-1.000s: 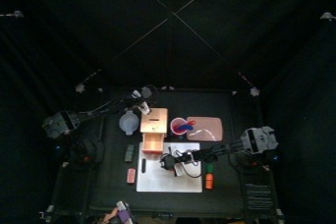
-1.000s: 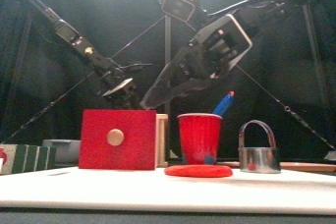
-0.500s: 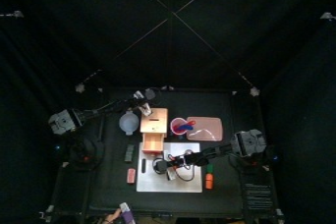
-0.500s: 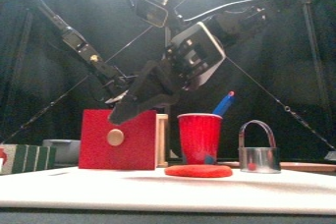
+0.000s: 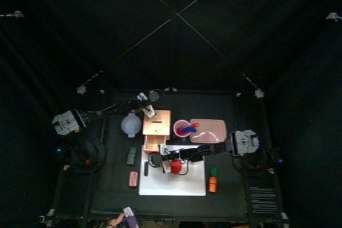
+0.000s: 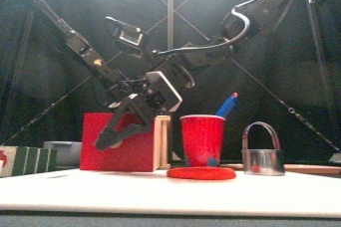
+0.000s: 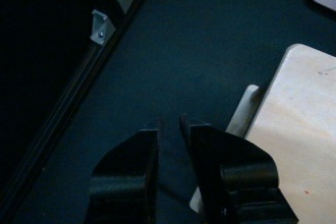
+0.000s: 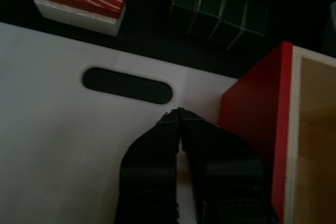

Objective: Get the cutter from the drawer then cut the dough then place the extra dough in the bowl
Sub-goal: Shut the drawer

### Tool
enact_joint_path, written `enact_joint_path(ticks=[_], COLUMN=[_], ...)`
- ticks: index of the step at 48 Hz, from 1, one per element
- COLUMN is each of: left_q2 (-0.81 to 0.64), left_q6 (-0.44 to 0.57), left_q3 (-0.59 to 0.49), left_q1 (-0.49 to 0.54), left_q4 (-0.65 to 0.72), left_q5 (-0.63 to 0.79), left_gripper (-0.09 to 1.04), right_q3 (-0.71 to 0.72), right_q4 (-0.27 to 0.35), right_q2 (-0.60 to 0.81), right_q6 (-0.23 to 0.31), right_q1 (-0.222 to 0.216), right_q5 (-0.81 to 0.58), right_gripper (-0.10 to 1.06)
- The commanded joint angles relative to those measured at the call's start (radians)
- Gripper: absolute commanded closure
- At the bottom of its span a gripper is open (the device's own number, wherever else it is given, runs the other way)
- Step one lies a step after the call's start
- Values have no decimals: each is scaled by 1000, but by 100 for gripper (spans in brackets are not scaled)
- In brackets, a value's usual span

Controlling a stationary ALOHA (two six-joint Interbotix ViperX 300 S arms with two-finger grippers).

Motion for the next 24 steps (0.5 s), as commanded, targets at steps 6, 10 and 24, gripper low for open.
enact_joint_path(ticks=[6, 10, 24], left_q2=[-3, -2, -3], left_q6=[2, 0, 0], left_q3=[-5, 2, 9], left_q1=[-11, -11, -12], left_q4=[-8, -8, -26], left_q5=[-6, -14, -18], left_gripper=[30, 30, 30], right_q3=[-43, -55, -78], right_q4=[-63, -95, -155], right_q2=[-31, -32, -51], right_q6=[-2, 0, -2], right_q1=[-66, -92, -153], right_q5=[61, 81, 129], right_gripper=[61, 61, 61])
